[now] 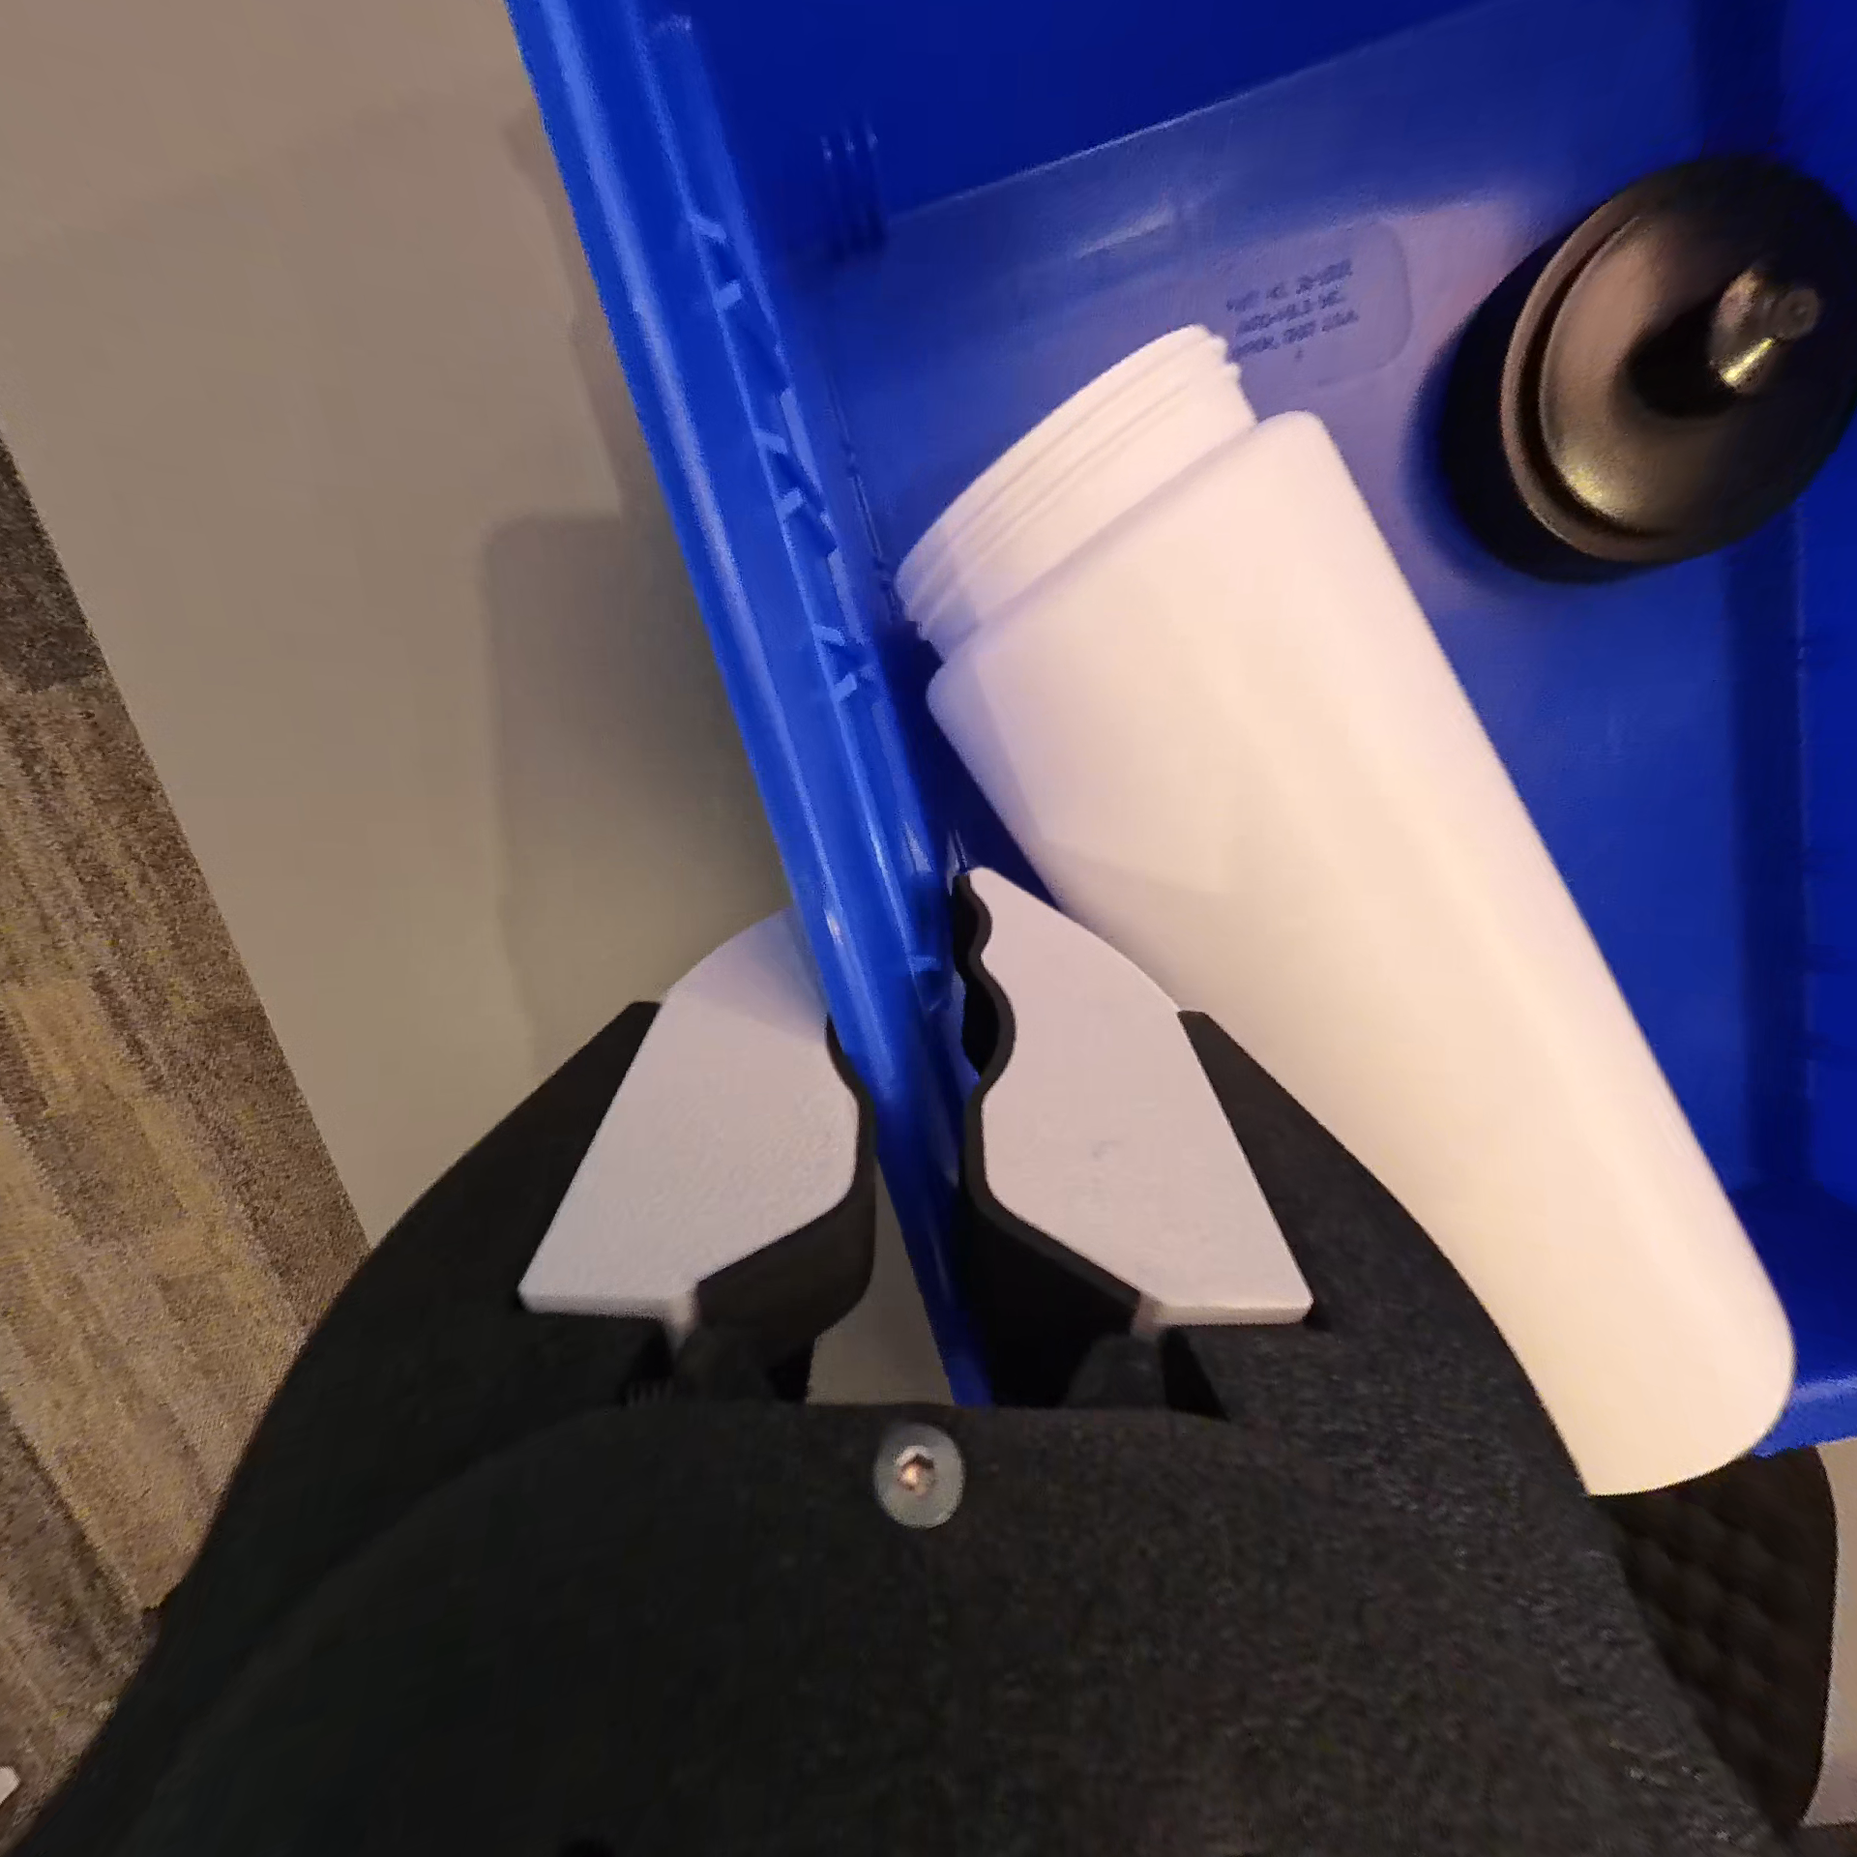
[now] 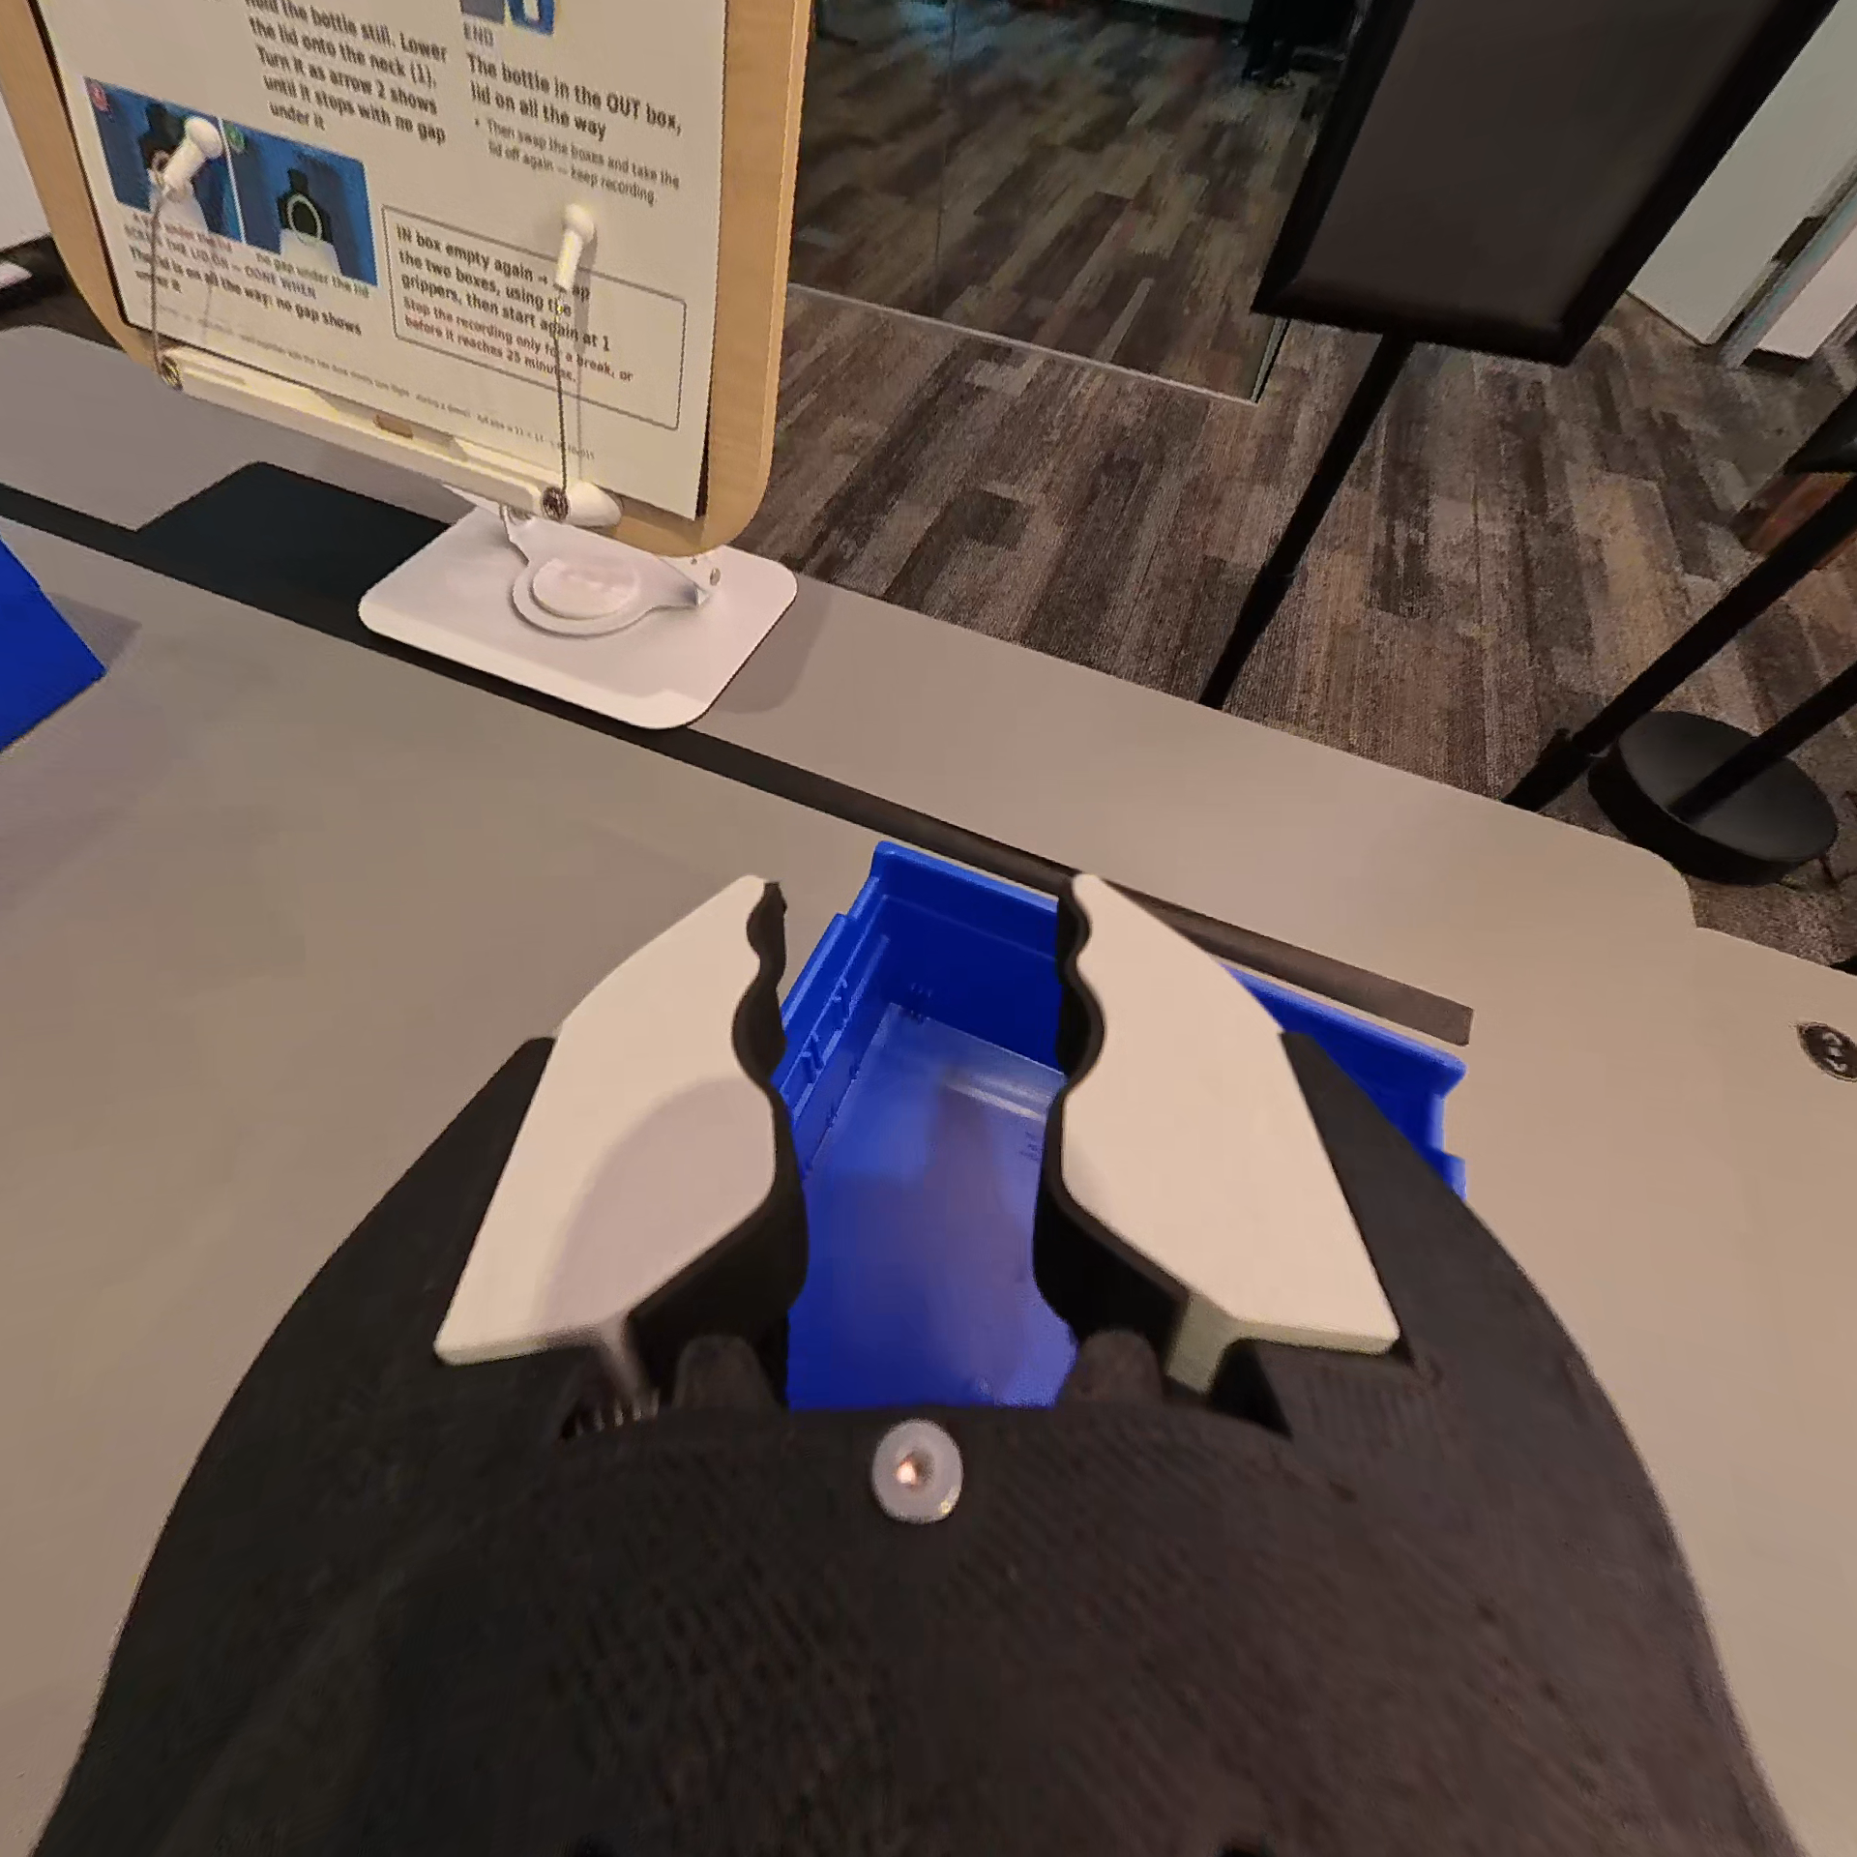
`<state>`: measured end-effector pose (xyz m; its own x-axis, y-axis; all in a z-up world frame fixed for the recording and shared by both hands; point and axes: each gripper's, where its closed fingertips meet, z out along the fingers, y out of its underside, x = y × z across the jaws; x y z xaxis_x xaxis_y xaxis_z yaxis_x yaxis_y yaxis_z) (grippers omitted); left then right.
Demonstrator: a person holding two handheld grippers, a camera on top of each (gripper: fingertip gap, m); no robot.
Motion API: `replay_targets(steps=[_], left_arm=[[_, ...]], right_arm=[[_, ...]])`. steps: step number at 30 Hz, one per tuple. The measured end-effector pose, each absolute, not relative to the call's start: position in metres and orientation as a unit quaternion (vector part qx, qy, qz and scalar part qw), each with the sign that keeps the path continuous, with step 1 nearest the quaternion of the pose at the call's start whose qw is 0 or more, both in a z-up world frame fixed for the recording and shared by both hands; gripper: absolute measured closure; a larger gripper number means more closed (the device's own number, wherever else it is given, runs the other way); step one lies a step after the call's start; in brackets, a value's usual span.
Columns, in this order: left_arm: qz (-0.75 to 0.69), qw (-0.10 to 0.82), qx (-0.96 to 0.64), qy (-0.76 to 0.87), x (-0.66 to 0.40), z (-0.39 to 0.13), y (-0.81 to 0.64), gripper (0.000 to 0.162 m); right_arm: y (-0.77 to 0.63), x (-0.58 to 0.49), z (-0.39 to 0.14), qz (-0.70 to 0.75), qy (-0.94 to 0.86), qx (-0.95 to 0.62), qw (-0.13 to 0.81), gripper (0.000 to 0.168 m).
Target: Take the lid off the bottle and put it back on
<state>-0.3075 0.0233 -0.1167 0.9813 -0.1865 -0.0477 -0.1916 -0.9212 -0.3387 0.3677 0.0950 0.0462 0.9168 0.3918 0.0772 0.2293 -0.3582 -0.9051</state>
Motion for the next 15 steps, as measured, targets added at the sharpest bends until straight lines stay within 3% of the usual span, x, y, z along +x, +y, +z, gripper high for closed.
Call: replay_targets(steps=[5, 7, 9, 12, 15], left_arm=[[0.058, 0.208, -0.975, 0.052, -0.318, -0.089, 0.026, 0.131], [0.030, 0.264, -0.964, 0.026, -0.302, -0.054, 0.027, 0.113], [-0.042, 0.306, -0.951, 0.017, -0.268, -0.024, 0.021, 0.104], [-0.128, 0.271, -0.954, 0.031, -0.221, -0.021, 0.004, 0.093], [-0.041, 0.205, -0.977, 0.037, -0.225, -0.050, 0.005, 0.081]], right_arm=[[0.095, 0.366, 0.044, 0.066, -0.196, -0.823, 0.528, 0.115], [0.094, 0.365, 0.045, 0.060, -0.201, -0.824, 0.526, 0.115], [0.094, 0.364, 0.045, 0.054, -0.203, -0.825, 0.524, 0.115], [0.094, 0.361, 0.043, 0.051, -0.209, -0.827, 0.519, 0.115], [0.093, 0.358, 0.040, 0.043, -0.216, -0.830, 0.512, 0.114]])
